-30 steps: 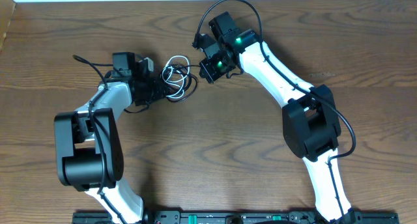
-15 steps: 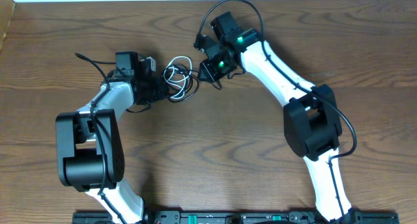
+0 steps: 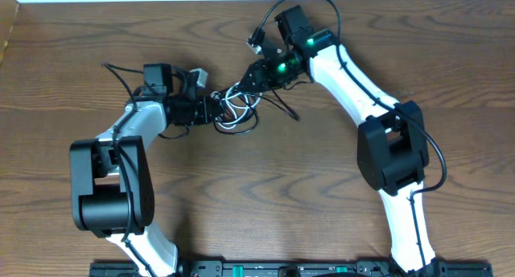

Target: Untangle cables

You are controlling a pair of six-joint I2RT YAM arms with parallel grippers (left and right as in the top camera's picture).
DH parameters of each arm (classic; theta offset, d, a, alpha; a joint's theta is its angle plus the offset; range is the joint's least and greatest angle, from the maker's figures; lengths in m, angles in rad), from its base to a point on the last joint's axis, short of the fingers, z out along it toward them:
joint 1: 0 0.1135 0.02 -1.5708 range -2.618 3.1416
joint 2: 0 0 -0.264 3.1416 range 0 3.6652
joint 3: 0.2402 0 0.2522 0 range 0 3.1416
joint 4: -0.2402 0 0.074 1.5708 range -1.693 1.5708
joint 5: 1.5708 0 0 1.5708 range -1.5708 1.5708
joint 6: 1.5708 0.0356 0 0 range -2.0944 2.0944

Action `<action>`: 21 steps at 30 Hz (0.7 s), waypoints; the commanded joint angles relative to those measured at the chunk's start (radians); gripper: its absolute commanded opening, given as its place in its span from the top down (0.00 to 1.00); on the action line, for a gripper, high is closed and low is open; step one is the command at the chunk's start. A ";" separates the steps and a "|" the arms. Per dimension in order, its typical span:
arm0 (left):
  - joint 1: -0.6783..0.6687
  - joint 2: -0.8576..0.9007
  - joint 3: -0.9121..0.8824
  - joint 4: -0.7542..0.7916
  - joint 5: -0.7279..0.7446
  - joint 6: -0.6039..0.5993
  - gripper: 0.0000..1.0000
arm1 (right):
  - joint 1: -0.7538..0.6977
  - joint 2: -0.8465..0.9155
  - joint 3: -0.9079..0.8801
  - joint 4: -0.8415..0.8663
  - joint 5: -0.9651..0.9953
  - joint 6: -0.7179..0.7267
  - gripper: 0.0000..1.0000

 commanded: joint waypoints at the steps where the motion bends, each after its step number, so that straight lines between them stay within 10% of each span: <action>1: -0.027 -0.027 -0.008 0.006 0.029 0.037 0.93 | 0.045 -0.025 -0.006 0.001 0.143 0.216 0.75; 7: -0.031 -0.027 -0.008 0.008 0.029 0.037 0.93 | 0.073 -0.024 -0.007 -0.022 0.359 0.384 0.89; 21: -0.032 -0.027 -0.008 0.008 0.030 0.037 0.93 | 0.071 -0.024 -0.008 0.018 0.462 0.521 0.79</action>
